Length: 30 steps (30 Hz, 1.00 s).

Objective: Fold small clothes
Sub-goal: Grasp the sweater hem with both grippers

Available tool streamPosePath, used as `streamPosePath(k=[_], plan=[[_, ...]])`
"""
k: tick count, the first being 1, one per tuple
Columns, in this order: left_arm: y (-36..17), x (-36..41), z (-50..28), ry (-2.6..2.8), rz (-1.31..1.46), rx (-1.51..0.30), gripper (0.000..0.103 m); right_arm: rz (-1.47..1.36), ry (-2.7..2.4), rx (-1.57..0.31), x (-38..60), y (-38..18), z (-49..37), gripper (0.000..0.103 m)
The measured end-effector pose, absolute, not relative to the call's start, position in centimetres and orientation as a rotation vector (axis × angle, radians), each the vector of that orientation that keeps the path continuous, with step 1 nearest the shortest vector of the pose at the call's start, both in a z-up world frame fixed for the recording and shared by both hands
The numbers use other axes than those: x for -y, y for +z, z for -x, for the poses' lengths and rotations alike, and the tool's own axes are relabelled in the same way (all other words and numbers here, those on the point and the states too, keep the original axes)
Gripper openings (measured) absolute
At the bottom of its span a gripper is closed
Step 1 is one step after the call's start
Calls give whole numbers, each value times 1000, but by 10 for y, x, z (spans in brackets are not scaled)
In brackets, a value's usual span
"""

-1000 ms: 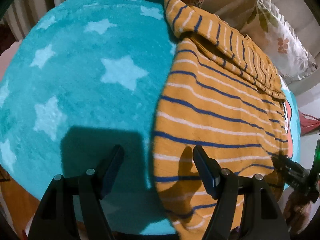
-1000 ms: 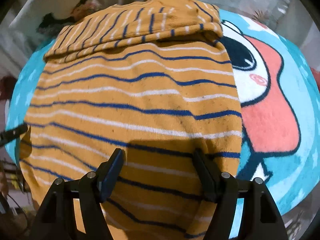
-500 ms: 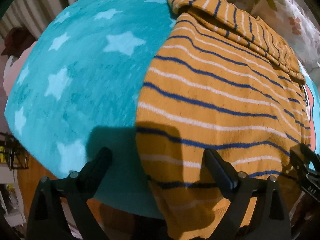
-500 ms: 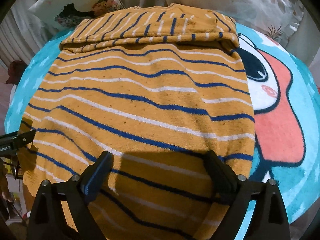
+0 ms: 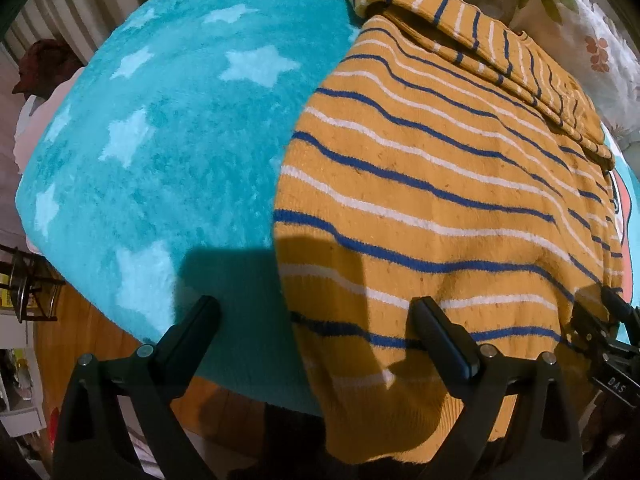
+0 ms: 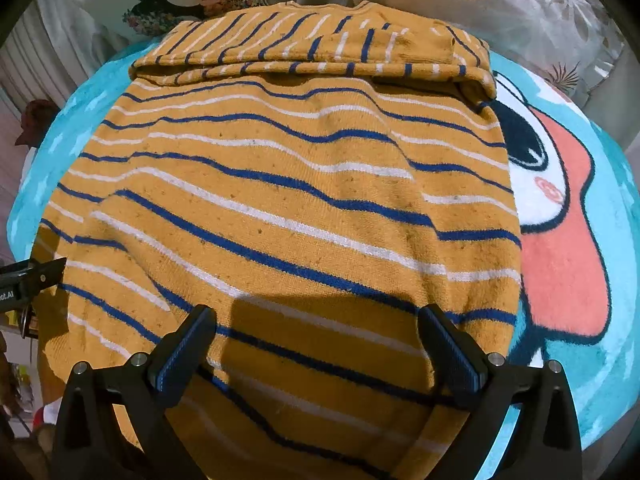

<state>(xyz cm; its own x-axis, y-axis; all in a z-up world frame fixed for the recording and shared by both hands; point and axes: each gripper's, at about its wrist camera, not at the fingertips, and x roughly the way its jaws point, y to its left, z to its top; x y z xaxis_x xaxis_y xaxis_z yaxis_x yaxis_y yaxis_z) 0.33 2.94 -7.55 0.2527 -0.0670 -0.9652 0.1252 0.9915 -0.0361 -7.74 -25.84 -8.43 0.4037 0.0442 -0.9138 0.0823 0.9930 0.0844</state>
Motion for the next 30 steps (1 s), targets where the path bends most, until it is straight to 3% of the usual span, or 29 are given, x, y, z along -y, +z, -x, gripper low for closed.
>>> streamPosePath(k=[2,6,10,13,15,16,26,28,29,30], plan=[[-73,-31,-3,-141,-43,-1306,97,-128,-22,-1146,258,-82,77,102],[-70,-43,7,-161,-53,-1282,96,-306,54,-1114,283,-64,75,81],[-67,-52,19,-176,-35,-1259,90,-405,6,-1084,322,-45,89,82],[-61,-54,34,-198,-33,-1228,73,-438,-42,-1124,350,-50,105,82],[-54,-59,45,-244,-12,-1213,56,-452,-56,-1178,367,-63,120,82],[-53,-61,48,-272,12,-1213,54,-461,-51,-1204,371,-70,127,82],[-50,-63,63,-372,66,-1250,59,-333,116,-1255,311,-82,146,78],[-49,-64,56,-358,78,-1256,40,-262,107,-1257,299,-82,151,67],[-51,-66,53,-344,82,-1272,9,-226,93,-1253,295,-82,151,60],[-55,-67,44,-349,110,-1287,9,-205,80,-1248,293,-82,151,48]])
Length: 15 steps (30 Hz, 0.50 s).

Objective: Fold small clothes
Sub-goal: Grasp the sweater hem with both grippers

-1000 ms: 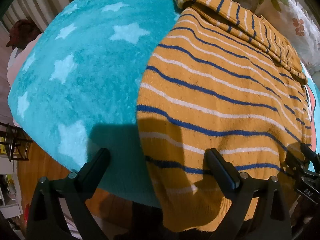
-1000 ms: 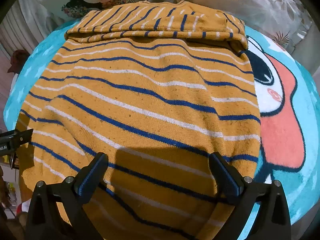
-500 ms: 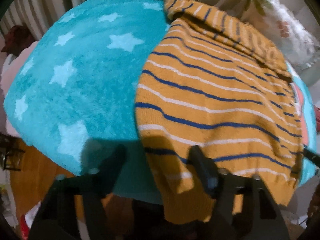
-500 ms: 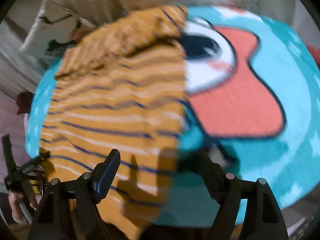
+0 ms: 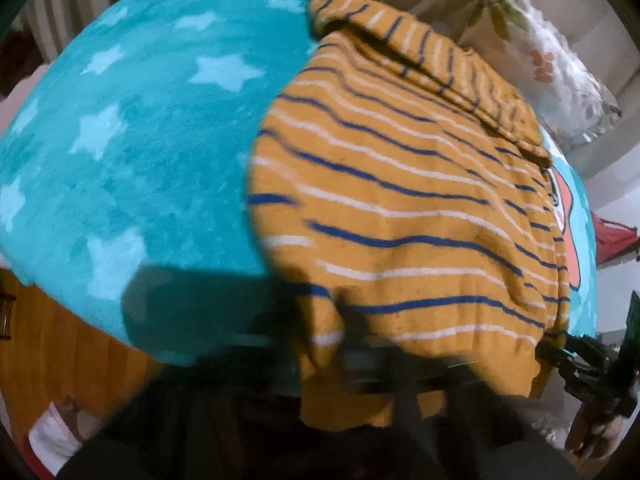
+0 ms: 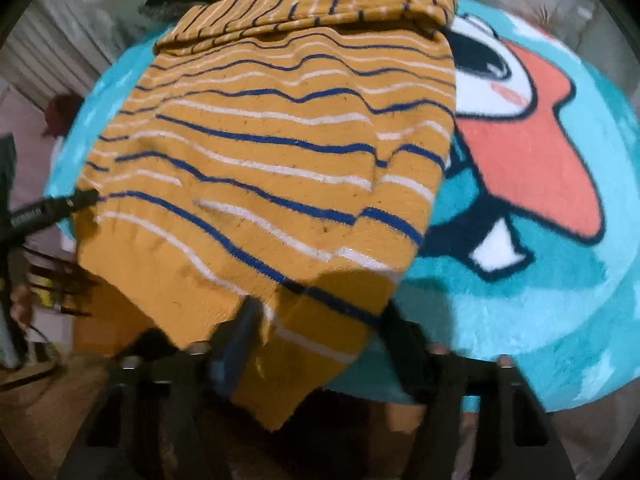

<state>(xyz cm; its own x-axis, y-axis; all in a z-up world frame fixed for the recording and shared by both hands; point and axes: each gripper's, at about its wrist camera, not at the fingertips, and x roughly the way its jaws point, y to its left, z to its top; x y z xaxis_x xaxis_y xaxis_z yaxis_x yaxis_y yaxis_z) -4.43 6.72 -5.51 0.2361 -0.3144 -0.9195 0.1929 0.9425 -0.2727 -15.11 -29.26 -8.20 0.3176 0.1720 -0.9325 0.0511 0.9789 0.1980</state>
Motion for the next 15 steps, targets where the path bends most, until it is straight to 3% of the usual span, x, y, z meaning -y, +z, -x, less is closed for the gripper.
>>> streamPosePath(k=[1,3,15], plan=[[-56,-72,41,-344,164,-1293,9,-198,79,-1241,292,-82,150,30],[-55,-80,42,-329,206,-1300,9,-238,104,-1234,295,-82,147,14],[-33,-84,81,-303,242,-1319,8,-442,258,-1268,325,-71,188,11]])
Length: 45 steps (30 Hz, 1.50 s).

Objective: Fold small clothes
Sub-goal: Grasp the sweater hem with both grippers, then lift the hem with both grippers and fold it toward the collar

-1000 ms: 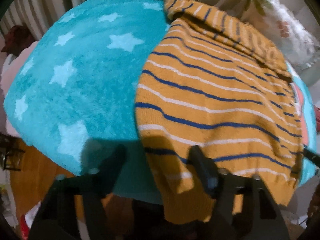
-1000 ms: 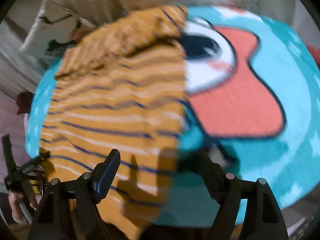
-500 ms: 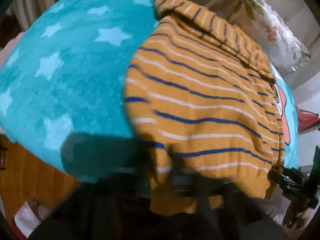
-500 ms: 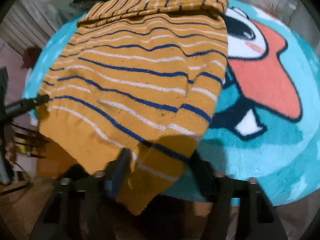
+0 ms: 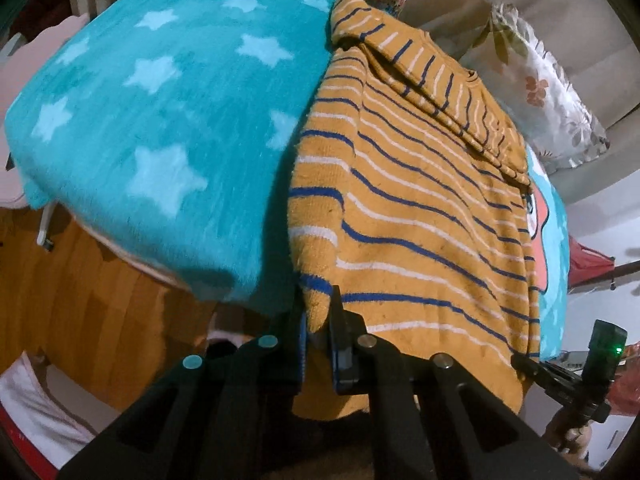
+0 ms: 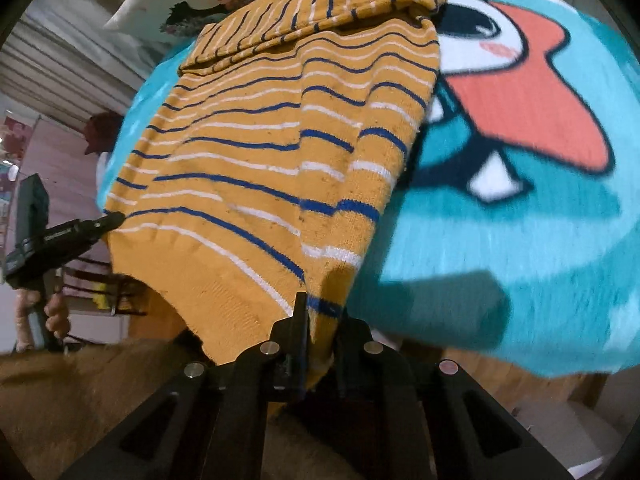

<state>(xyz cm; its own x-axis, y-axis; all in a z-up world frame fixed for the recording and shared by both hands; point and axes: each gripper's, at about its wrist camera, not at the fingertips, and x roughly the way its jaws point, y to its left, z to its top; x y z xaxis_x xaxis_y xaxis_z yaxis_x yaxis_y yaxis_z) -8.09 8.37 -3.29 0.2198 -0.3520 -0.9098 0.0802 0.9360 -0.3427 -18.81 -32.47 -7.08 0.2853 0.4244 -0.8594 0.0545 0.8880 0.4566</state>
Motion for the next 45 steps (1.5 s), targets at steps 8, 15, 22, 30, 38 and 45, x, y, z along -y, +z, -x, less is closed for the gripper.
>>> streamPosePath(k=[8,15,22,30,38,45], plan=[[-29,-79,64,-289,306,-1296,8,-449,275,-1251,325,-68,180,11],[-10,-84,54,-289,406,-1242,8,-475,316,-1180,348,-48,180,11],[21,-73,24,-297,401,-1154,8,-543,367,-1053,363,-8,145,11],[48,-40,-56,-316,348,-1083,8,-590,312,-934,382,24,70,11],[31,2,-142,-351,319,-1113,8,-614,198,-933,395,29,-9,11],[-4,22,-210,-357,342,-1195,10,-660,98,-999,411,-6,-83,11]])
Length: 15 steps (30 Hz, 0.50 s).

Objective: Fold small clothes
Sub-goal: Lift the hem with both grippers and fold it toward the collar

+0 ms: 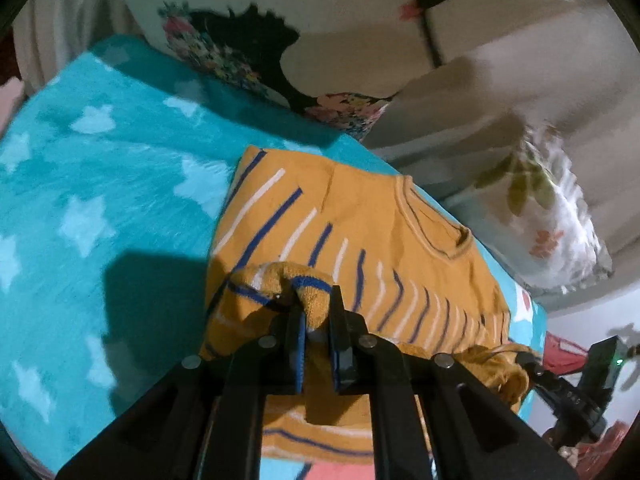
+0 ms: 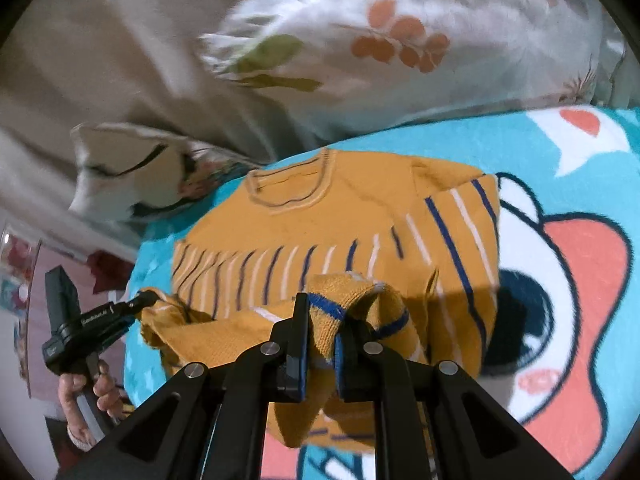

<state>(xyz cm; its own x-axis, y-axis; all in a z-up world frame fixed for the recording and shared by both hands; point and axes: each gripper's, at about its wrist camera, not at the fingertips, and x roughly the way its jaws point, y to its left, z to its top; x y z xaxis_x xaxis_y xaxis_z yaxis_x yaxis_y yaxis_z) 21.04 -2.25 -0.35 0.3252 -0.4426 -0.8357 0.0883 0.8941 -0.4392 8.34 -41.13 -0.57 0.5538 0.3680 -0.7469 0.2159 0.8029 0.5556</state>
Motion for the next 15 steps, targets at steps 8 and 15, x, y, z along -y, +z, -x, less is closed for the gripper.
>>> streamPosePath(k=[8,15], plan=[[-18,16,-245,-442,483,-1233,20,-748,33,-1071,433,-50,-139,15],[-4,3,-251,-420,524,-1170,51,-793,2,-1049,443,-55,-166,15]])
